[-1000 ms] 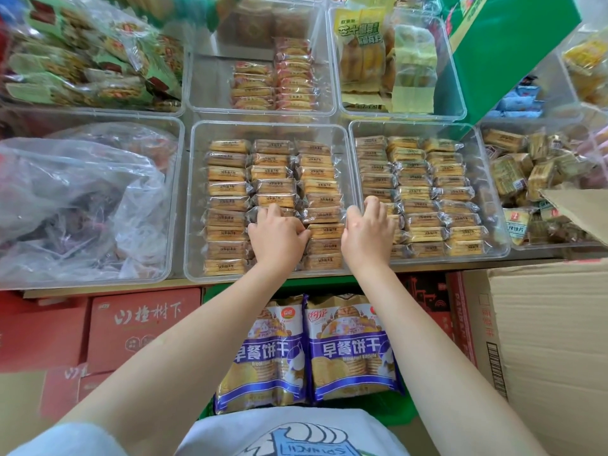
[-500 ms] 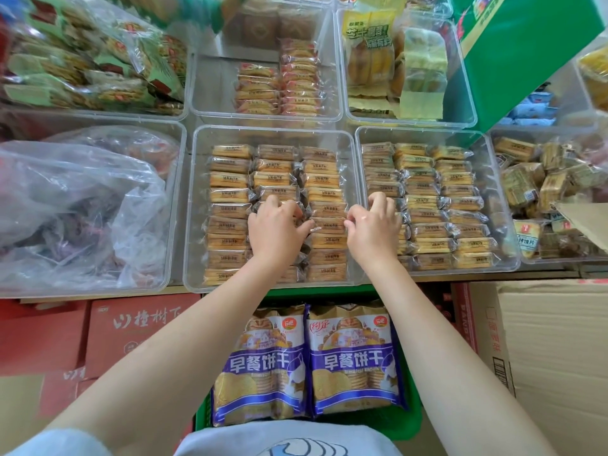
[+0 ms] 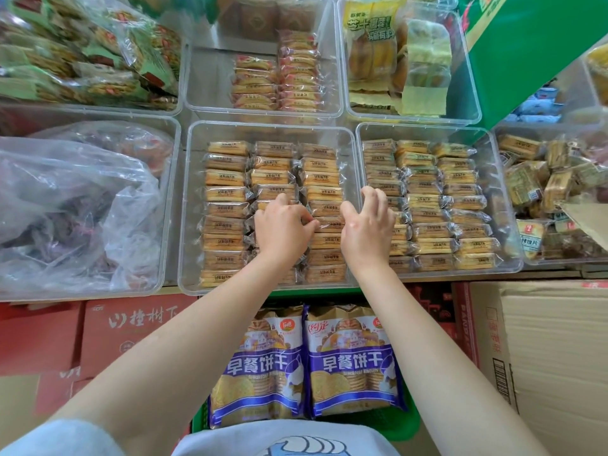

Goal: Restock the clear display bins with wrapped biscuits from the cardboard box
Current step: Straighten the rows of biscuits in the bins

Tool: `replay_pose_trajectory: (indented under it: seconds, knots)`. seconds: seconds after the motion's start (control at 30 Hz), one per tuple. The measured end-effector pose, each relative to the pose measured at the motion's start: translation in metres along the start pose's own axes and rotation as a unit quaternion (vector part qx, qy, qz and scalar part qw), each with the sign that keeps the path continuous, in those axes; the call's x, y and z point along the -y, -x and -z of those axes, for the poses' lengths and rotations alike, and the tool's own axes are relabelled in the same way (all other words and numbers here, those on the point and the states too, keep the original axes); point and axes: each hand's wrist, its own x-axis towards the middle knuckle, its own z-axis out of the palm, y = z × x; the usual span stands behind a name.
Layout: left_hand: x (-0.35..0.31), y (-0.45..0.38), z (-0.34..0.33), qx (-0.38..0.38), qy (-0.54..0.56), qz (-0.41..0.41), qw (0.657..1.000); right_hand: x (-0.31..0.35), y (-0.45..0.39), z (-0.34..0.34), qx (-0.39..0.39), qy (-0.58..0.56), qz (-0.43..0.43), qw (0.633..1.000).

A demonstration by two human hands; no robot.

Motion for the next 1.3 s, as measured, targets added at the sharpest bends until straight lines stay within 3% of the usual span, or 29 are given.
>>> replay_pose_trajectory:
  seconds: [0.2,0.37,0.47,0.57,0.83,0.9,0.97,1.07,1.3]
  knots:
    - [0.001,0.001,0.000,-0.008,-0.025,-0.022,0.999,-0.002,0.002,0.003,0.047,-0.027,0.002,0.999]
    - [0.019,0.013,-0.010,-0.095,-0.033,-0.193,0.976,-0.018,0.019,0.009,0.025,-0.099,-0.051,0.993]
    - [0.007,0.015,-0.012,0.021,-0.119,-0.255,0.959,-0.020,0.025,0.011,0.090,-0.108,-0.075,0.987]
    - [-0.002,0.007,-0.014,0.124,-0.188,-0.239,0.945,-0.015,0.017,0.012,0.163,-0.075,-0.075,0.981]
    - [-0.013,-0.004,0.004,0.171,-0.243,-0.266,0.917,-0.007,-0.007,0.027,0.217,0.018,-0.062,0.974]
    - [-0.008,-0.015,0.018,0.133,-0.203,-0.292,0.925,-0.002,-0.011,0.033,0.156,0.051,-0.038,0.986]
    - [0.011,-0.027,0.028,0.056,-0.162,-0.243,0.955,0.003,-0.013,0.032,0.097,0.027,0.014,0.995]
    - [0.047,-0.034,0.024,0.045,-0.151,-0.143,0.977,0.010,-0.023,0.017,0.134,-0.043,0.090,0.986]
    - [0.068,-0.033,0.003,0.043,-0.170,-0.136,0.975,0.039,-0.061,-0.022,0.176,-0.118,0.138,0.968]
